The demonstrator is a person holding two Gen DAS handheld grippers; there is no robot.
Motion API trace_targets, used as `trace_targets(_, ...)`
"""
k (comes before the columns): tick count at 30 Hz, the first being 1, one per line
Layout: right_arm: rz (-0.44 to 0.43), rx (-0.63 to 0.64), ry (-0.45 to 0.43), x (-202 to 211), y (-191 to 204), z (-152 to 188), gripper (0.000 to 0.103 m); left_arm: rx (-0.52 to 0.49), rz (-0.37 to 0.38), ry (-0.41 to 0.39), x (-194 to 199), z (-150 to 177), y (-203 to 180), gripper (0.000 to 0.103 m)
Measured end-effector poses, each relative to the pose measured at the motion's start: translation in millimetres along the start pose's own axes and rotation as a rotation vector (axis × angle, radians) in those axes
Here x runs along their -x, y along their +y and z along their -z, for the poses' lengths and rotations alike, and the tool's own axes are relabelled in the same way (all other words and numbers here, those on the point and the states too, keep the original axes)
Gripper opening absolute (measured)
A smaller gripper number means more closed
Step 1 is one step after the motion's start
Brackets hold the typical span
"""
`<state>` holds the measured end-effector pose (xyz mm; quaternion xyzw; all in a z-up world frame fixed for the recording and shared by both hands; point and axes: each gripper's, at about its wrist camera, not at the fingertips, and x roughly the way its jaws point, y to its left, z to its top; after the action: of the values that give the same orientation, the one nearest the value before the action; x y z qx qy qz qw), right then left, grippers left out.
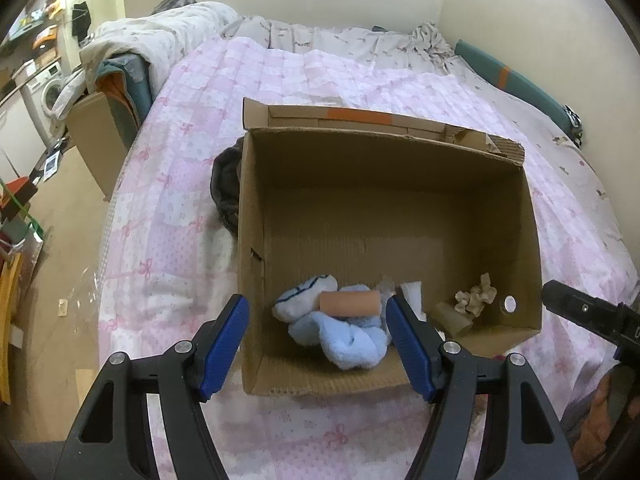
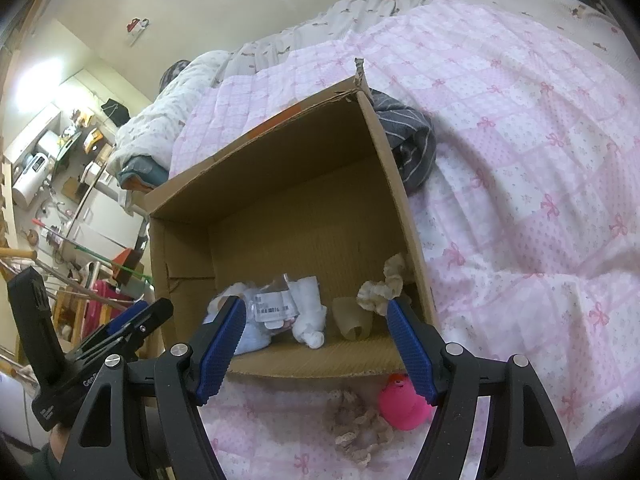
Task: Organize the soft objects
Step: 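Withdraw both tools and grasp the beige lace scrunchie with the left tool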
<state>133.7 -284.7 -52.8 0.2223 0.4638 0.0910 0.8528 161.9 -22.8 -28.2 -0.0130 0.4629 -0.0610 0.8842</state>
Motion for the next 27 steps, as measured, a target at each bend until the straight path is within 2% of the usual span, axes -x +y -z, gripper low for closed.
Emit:
trace_targets(5, -0.005, -0.012, 0.014, 5.2, -8.1, 3.5, 0.077, 0.013, 0.008, 0.012, 4.1, 12.6, -5.1, 0.068)
trace_targets(7, 0.000, -0.014, 0.019, 9.8, -14.2, 7.7, 0.077, 0.002, 0.011, 0.035, 2.1, 16.6, -11.5, 0.068)
trace_targets(16, -0.007, -0.038, 0.071, 26.9, -32.8, 20.3, 0.077, -0.019, 0.042, 0.050, 7.4, 27.3, -40.7, 0.068)
trace_targets(22, 0.105, -0.030, 0.212, 9.9, -41.0, 34.9, 0.077, -0.027, 0.056, 0.093, 1.5, 42.9, -61.0, 0.068)
trace_targets(27, 0.134, -0.076, 0.237, 8.7, -55.0, 37.9, 0.077, -0.023, 0.082, 0.127, -4.0, 59.3, -75.9, 0.068)
